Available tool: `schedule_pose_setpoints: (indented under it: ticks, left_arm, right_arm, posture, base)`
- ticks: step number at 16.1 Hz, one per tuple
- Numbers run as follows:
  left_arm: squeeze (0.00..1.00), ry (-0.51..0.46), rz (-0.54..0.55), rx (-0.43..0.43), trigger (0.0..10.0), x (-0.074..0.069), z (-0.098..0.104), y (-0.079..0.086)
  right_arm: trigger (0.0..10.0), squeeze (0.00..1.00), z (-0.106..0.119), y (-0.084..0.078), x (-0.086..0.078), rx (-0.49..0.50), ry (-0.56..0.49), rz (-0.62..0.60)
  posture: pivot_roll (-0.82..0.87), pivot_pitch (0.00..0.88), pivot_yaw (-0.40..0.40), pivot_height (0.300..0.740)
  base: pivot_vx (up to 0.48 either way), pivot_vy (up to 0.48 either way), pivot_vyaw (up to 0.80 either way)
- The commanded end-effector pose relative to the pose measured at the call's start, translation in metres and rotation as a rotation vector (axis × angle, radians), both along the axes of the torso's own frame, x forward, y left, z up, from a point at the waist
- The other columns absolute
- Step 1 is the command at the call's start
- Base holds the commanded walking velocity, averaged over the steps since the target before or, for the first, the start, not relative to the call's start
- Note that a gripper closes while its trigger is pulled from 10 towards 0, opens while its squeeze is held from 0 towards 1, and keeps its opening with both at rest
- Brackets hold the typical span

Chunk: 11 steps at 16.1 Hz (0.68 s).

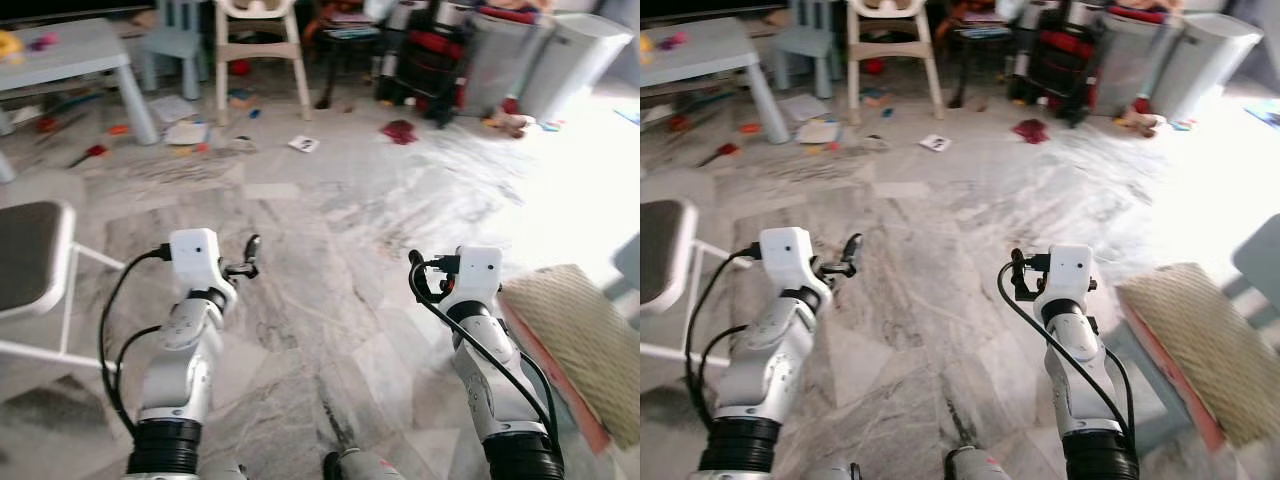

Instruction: Move the pillow to the sofa

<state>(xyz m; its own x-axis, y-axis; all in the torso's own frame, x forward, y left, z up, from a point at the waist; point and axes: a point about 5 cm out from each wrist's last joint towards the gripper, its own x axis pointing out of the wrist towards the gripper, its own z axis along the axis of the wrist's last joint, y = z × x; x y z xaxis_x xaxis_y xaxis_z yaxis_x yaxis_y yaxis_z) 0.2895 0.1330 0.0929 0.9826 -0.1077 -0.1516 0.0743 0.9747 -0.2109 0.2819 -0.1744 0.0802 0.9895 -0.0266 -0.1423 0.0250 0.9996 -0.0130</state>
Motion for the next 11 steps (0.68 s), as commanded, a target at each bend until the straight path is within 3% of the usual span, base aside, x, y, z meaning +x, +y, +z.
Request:
schedule_pose_setpoints:
  ticks: [1, 3, 7, 11]
  left_arm:
    - [0.0, -0.029, -0.045, -0.022, 10.0, 0.002, 0.009, -0.012]
    - [0.0, -0.046, -0.078, -0.042, 10.0, 0.0, 0.012, -0.021]
    - [0.0, -0.075, -0.024, -0.027, 10.0, 0.0, 0.017, -0.006]
    - [0.0, -0.077, -0.003, -0.045, 10.0, 0.004, 0.02, -0.003]
  right_arm:
    - [10.0, 0.0, 0.007, -0.001, 0.002, -0.009, -0.02, -0.01]
    - [10.0, 0.0, 0.008, -0.003, 0.0, -0.008, -0.019, -0.026]
    - [10.0, 0.0, 0.008, -0.003, -0.002, -0.013, -0.014, -0.03]
    - [10.0, 0.0, 0.007, -0.001, -0.001, -0.005, -0.009, -0.028]
  posture:
    - [0.0, 0.0, -0.045, 0.74]
    - [0.0, 0.0, -0.042, 0.74]
    - [0.0, 0.0, -0.035, 0.74]
    - [-0.01, 0.0, -0.036, 0.74]
  base:
    - [0.0, 0.0, -0.79]
    - [0.0, 0.0, -0.78]
    - [0.0, 0.0, -0.78]
    - [0.0, 0.0, -0.78]
